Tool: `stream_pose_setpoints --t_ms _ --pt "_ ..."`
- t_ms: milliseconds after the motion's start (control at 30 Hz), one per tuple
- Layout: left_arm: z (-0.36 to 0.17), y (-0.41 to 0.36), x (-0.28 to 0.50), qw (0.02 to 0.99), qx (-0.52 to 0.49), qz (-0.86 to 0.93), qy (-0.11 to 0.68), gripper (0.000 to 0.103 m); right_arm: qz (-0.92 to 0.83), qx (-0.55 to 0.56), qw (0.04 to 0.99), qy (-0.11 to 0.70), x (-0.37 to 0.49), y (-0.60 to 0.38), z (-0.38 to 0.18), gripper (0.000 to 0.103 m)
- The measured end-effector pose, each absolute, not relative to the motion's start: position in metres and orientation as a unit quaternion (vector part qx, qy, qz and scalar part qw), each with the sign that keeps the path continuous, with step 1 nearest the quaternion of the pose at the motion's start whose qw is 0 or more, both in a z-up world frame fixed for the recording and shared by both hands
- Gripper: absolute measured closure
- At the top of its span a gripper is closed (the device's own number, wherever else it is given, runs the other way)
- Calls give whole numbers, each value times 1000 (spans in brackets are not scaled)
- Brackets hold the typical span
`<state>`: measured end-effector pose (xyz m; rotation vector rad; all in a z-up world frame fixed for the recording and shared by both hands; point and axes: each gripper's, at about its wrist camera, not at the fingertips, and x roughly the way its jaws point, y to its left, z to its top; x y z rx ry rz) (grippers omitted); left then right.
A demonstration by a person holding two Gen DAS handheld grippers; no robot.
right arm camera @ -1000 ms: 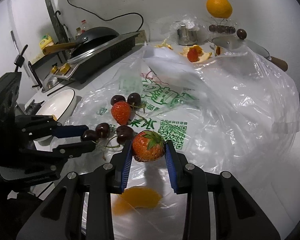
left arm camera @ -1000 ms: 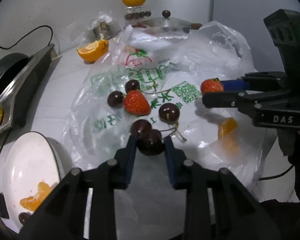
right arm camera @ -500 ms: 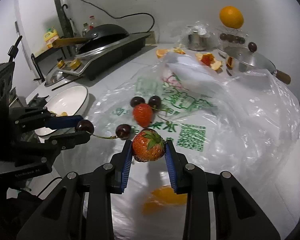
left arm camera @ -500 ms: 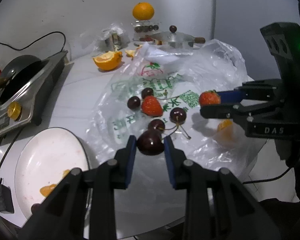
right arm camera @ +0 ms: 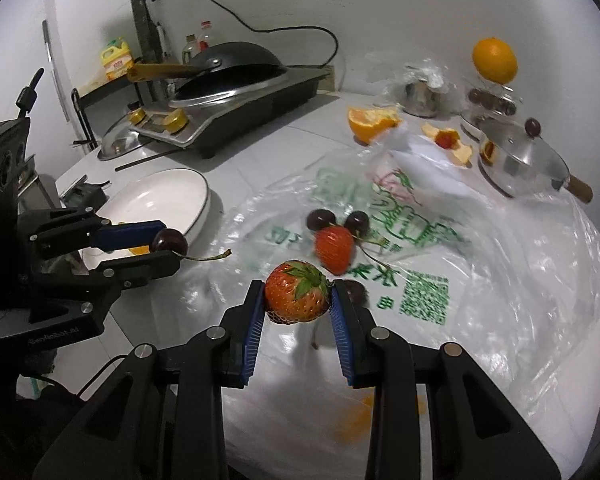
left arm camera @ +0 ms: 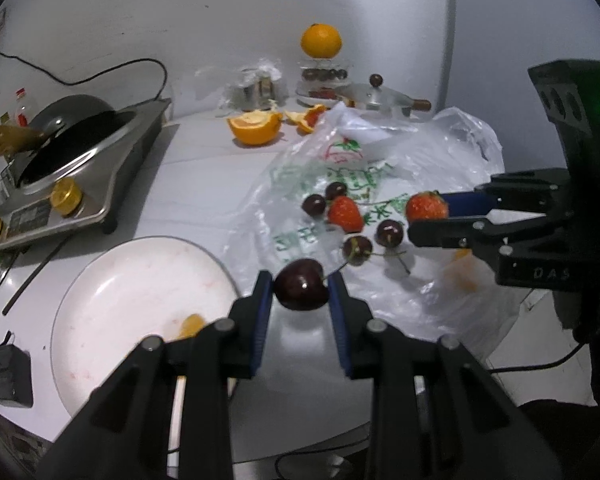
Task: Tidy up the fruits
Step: 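Carry the strawberry and cherry in both grippers over the white plate, then open the left gripper to drop the cherry while the right releases the strawberry onto the plate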
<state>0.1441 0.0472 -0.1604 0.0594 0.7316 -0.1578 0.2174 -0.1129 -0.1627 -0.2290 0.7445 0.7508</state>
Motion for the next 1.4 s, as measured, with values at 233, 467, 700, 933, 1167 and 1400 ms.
stream_pose_setpoints --t_ms 233,467,700,933,1167,1400 --pt "-162 77 130 934 8 -61 352 74 363 -125 854 351 208 -86 -159 69" --pt "-167 102 115 937 -12 -52 346 74 367 -143 850 349 200 -57 -154 69" --pt "-171 118 103 939 -21 -43 342 74 373 -157 845 350 192 -35 -154 69" --pt "-176 123 94 939 -9 -22 342 74 378 -162 844 346 187 -25 -153 69" --pt "-186 129 92 934 -20 -18 356 73 381 -166 842 344 185 -17 -153 69" --pt "-184 138 92 936 -35 -13 351 62 381 -172 839 348 186 -6 -154 69"
